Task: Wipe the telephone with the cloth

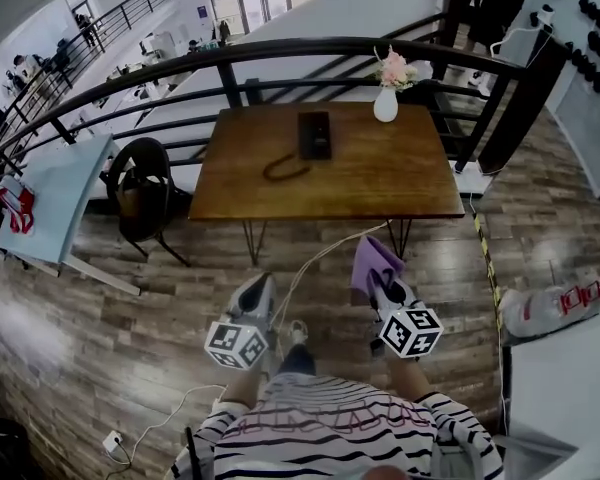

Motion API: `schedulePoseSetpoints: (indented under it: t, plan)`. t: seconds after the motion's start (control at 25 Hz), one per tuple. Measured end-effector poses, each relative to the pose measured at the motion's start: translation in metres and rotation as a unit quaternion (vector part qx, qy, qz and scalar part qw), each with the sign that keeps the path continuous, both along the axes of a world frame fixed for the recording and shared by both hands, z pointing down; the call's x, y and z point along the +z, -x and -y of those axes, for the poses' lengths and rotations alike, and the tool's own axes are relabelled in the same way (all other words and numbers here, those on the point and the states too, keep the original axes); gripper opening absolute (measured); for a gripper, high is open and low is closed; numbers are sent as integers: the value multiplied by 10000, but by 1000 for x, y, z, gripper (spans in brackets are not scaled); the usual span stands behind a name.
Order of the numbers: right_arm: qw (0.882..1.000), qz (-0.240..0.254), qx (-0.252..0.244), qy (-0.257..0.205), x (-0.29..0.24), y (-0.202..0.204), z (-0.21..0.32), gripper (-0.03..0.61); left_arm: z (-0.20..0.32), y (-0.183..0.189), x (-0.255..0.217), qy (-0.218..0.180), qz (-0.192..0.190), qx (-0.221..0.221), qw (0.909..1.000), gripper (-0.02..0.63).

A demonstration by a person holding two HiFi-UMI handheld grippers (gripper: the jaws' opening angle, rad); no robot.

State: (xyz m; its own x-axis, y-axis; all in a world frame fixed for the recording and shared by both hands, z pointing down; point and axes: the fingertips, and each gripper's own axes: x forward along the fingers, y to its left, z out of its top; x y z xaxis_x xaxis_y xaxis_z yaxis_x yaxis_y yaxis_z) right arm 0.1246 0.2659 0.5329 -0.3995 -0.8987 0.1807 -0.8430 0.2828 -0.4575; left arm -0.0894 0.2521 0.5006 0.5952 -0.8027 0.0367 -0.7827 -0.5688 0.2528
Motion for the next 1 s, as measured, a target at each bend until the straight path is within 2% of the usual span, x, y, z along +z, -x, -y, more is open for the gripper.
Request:
schedulePoseSetpoints:
  t: [0.56,0.76,1.0]
  plan:
    - [9984,-77,564,60,-14,44,171,35,203,36,-11,60,2,739,9972,2]
    - [9975,-95,701,-14,-17,62,212,35,250,48,-12,18,-6,1015,9948,2]
    - [9961,-141,869,33,-18,66,243,35,285,53,-7,109,-120,1126,9935,2]
